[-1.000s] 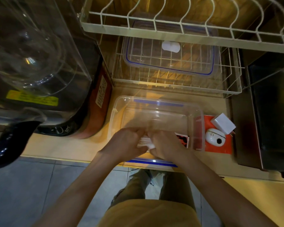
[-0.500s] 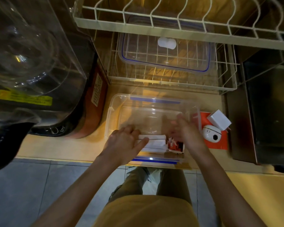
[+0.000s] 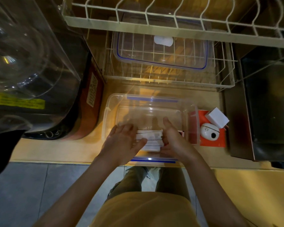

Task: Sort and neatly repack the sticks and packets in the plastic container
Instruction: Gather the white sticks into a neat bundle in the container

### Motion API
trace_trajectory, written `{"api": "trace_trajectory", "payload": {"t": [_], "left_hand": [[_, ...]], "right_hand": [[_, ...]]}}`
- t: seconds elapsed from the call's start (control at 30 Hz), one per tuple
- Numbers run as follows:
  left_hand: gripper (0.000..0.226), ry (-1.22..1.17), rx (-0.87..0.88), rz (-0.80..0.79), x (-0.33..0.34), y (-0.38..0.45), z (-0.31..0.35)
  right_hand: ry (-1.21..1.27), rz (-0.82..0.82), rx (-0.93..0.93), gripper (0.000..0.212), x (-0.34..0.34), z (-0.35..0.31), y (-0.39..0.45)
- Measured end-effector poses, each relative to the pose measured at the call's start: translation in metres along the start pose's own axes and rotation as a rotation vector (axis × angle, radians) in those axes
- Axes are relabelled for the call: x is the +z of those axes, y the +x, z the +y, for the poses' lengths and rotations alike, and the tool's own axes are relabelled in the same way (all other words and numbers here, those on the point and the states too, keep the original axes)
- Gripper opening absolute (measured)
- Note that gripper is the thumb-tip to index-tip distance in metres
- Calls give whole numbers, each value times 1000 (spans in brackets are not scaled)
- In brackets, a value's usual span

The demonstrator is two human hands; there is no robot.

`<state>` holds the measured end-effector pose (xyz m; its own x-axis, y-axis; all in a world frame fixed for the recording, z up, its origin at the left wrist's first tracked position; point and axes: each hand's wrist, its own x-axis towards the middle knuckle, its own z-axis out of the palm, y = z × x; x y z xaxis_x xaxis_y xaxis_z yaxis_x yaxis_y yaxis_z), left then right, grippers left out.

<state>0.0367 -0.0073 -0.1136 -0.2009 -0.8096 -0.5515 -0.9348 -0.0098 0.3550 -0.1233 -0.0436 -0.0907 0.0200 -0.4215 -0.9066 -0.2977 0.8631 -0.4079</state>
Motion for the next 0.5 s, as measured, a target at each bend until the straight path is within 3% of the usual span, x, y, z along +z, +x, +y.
{"api": "trace_trajectory", "payload": {"t": [0.03,0.17,0.23,0.33,0.5], "left_hand": [[61,-3,-3,3,-1,0,0],[53,-29,13,14,-5,-2,1],[48,-44,19,25,-7,-2,1],[44,-49,31,54,-7,-2,1],[31,-87,30,128,-5,-4,0]], "right_hand": [[18,-18,-1,92,2,0,2],[62,-96,-51,51,-5,1,2],[43,-133,-49,39,-15,1,-2],[-148,-124,-78,28,-21,-8,-9],[-447,31,-422,24,-20,-9,-11]]}}
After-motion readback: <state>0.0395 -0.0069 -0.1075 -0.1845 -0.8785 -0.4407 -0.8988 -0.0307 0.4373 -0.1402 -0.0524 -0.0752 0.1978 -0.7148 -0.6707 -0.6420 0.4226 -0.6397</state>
